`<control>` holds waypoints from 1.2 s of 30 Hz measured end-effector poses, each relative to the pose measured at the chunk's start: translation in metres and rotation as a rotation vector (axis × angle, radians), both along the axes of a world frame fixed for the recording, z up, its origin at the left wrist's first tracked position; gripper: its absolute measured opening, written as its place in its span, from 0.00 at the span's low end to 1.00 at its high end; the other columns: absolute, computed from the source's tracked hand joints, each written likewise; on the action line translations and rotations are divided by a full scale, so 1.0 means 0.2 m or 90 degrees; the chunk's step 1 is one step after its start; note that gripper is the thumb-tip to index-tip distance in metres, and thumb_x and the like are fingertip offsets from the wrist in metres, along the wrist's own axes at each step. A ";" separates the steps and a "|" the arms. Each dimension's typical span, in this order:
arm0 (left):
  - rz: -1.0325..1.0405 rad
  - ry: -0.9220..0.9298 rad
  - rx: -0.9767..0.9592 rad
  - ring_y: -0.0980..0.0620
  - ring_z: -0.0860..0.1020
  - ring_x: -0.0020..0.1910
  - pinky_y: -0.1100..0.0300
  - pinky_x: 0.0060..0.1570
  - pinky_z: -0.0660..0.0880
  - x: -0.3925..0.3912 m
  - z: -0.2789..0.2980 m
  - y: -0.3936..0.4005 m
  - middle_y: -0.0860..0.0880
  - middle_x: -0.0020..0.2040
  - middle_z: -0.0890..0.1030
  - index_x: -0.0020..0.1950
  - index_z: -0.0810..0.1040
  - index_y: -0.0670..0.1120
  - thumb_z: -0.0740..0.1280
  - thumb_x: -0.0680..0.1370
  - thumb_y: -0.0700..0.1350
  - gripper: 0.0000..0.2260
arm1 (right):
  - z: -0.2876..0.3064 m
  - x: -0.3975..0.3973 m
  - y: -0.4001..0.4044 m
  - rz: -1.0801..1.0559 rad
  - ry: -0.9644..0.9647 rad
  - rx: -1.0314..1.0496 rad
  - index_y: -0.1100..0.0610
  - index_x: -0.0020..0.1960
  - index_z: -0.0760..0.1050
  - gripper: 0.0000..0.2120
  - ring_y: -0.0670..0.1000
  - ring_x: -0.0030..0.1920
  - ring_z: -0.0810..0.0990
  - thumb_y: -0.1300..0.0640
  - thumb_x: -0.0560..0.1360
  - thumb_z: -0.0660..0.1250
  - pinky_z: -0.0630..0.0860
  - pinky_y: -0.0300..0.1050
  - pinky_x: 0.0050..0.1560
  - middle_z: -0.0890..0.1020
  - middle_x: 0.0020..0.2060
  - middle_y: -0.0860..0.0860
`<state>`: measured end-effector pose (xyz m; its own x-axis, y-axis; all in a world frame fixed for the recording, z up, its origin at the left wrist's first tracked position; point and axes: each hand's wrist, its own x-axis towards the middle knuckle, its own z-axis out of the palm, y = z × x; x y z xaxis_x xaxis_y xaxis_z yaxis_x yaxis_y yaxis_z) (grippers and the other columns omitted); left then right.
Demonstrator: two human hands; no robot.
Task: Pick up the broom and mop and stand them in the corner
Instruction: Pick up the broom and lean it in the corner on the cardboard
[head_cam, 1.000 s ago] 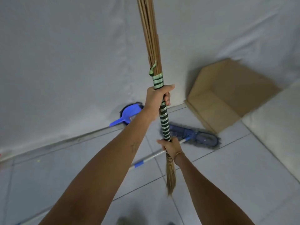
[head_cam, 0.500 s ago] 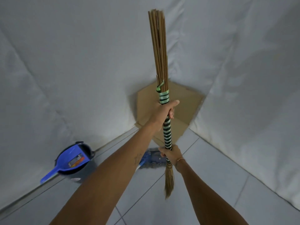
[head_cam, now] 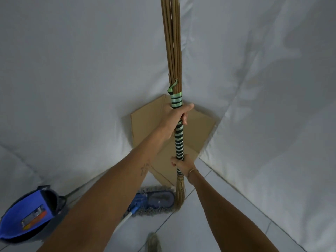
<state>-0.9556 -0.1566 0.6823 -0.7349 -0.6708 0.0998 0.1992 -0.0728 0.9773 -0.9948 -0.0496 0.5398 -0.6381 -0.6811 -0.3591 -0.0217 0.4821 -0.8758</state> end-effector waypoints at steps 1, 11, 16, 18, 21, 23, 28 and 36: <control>0.003 -0.007 0.000 0.52 0.70 0.21 0.57 0.33 0.75 -0.11 -0.01 -0.08 0.50 0.21 0.72 0.24 0.70 0.47 0.72 0.72 0.45 0.18 | -0.01 -0.12 -0.08 -0.001 0.000 0.008 0.58 0.32 0.74 0.12 0.52 0.35 0.75 0.57 0.72 0.68 0.73 0.44 0.41 0.78 0.32 0.54; 0.000 -0.026 -0.046 0.52 0.75 0.26 0.55 0.40 0.78 -0.86 0.00 -0.61 0.52 0.24 0.76 0.26 0.74 0.51 0.72 0.72 0.49 0.16 | 0.00 -0.94 -0.64 0.020 -0.015 0.023 0.63 0.42 0.78 0.12 0.52 0.40 0.75 0.53 0.72 0.70 0.72 0.45 0.43 0.77 0.37 0.56; 0.045 -0.031 -0.052 0.54 0.75 0.27 0.58 0.40 0.77 -1.32 -0.13 -0.93 0.53 0.24 0.76 0.28 0.73 0.48 0.71 0.74 0.50 0.17 | -0.17 -1.40 -1.01 0.049 -0.028 0.044 0.72 0.49 0.77 0.21 0.52 0.42 0.75 0.52 0.73 0.69 0.75 0.50 0.48 0.77 0.40 0.56; 0.075 -0.046 -0.040 0.55 0.74 0.26 0.62 0.38 0.76 -1.50 -0.21 -1.06 0.53 0.23 0.75 0.29 0.72 0.47 0.71 0.74 0.50 0.17 | -0.24 -1.56 -1.15 0.066 -0.031 0.060 0.70 0.48 0.78 0.19 0.52 0.42 0.75 0.52 0.72 0.69 0.76 0.52 0.50 0.77 0.38 0.55; 0.146 -0.084 -0.023 0.58 0.73 0.24 0.68 0.34 0.74 -1.83 -0.34 -1.30 0.54 0.22 0.74 0.29 0.71 0.47 0.71 0.74 0.50 0.17 | -0.35 -1.88 -1.41 0.110 -0.014 0.103 0.55 0.30 0.70 0.16 0.50 0.34 0.73 0.49 0.71 0.70 0.71 0.49 0.41 0.73 0.28 0.50; 0.186 -0.118 -0.006 0.58 0.73 0.24 0.69 0.32 0.74 -2.04 -0.43 -1.48 0.54 0.22 0.74 0.29 0.71 0.47 0.71 0.75 0.49 0.17 | -0.45 -2.10 -1.59 0.168 0.047 0.147 0.51 0.28 0.66 0.18 0.50 0.32 0.73 0.45 0.69 0.69 0.71 0.48 0.40 0.73 0.28 0.50; 0.219 -0.182 0.025 0.58 0.73 0.24 0.63 0.36 0.74 -2.39 -0.72 -1.84 0.54 0.23 0.74 0.27 0.71 0.46 0.71 0.75 0.49 0.18 | -0.71 -2.48 -1.95 0.276 0.125 0.221 0.53 0.35 0.70 0.18 0.55 0.41 0.81 0.39 0.68 0.67 0.77 0.48 0.43 0.78 0.35 0.51; 0.287 -0.246 0.071 0.53 0.75 0.29 0.53 0.42 0.75 -2.63 -1.31 -2.28 0.53 0.26 0.76 0.27 0.73 0.49 0.72 0.72 0.54 0.18 | -1.20 -2.73 -2.36 0.314 -0.004 0.168 0.51 0.34 0.69 0.11 0.52 0.31 0.79 0.49 0.71 0.69 0.80 0.48 0.38 0.78 0.32 0.51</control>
